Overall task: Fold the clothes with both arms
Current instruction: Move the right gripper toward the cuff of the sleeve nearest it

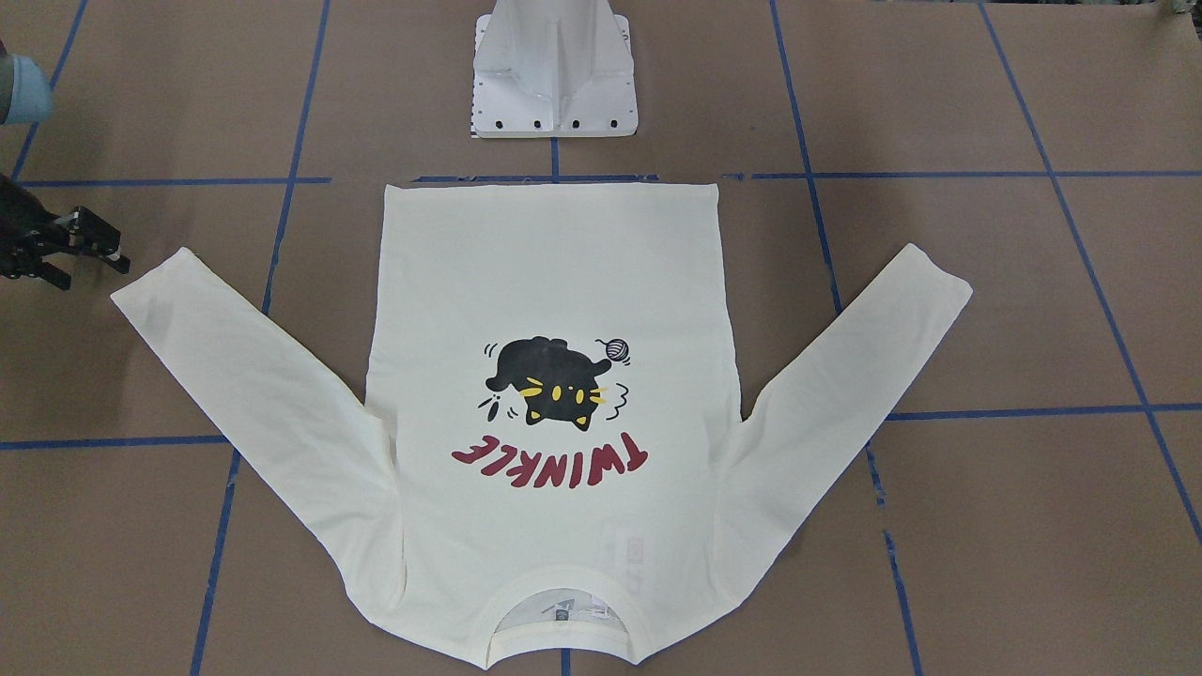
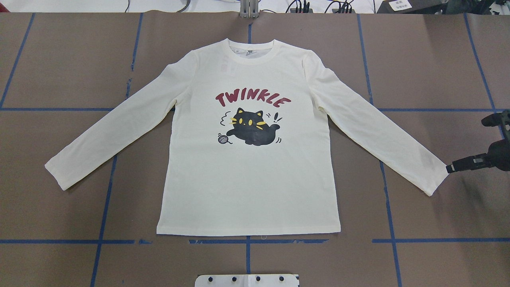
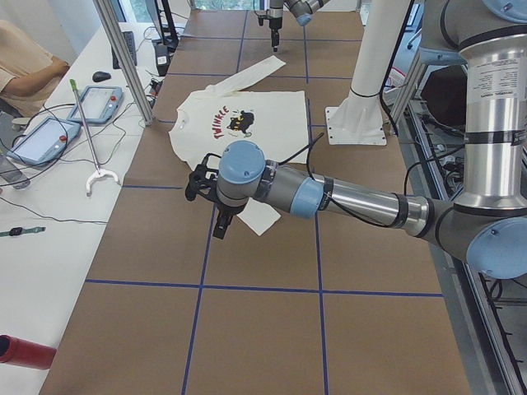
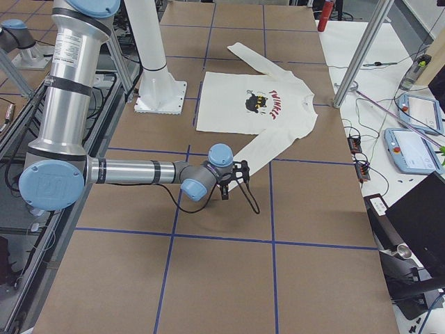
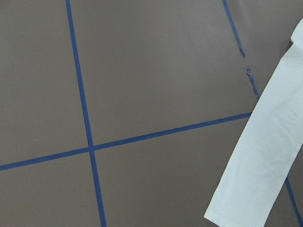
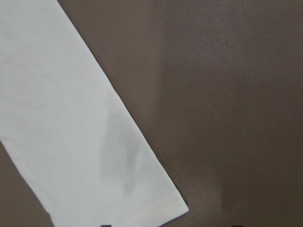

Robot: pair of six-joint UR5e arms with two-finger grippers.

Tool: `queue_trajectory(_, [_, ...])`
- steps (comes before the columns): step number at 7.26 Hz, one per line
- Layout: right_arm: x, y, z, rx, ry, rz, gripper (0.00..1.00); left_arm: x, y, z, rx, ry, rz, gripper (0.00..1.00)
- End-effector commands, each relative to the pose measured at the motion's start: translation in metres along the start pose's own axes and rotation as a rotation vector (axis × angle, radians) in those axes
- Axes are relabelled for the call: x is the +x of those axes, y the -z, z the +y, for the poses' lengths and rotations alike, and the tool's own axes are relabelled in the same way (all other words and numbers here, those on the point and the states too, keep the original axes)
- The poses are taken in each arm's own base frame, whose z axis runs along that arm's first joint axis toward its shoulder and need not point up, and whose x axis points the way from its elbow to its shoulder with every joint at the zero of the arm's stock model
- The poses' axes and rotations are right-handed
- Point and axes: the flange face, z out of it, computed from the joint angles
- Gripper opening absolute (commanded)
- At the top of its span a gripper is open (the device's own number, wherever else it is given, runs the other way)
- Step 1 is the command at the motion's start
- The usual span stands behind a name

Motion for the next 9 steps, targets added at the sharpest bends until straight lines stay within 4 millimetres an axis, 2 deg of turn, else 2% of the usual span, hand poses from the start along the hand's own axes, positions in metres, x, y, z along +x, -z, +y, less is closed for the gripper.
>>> queue_trajectory(1, [-0.002, -0.017, -0.008, -0.01, -0.037, 0.008, 0.85, 0.0, 0.0, 0.0, 0.002, -0.003, 0.004, 1.0])
queue_trajectory(6, [-0.008, -0.03, -0.001, -0.04, -0.026, 0.006, 0.84, -0.001, -0.001, 0.001, 0.0, -0.001, 0.004, 1.0])
queue_trajectory(7, [-0.007, -0.031, -0.001, -0.043, -0.027, 0.01, 0.77, -0.001, -0.001, 0.001, 0.0, -0.001, 0.004, 1.0])
queue_trajectory(8, [-0.005, -0.032, 0.0, -0.046, -0.029, 0.011, 0.61, -0.001, -0.001, 0.001, 0.0, -0.001, 0.004, 1.0])
queue_trajectory(9, [-0.005, -0.031, 0.0, -0.044, -0.03, 0.011, 0.26, -0.001, -0.001, 0.001, 0.0, -0.001, 0.004, 1.0])
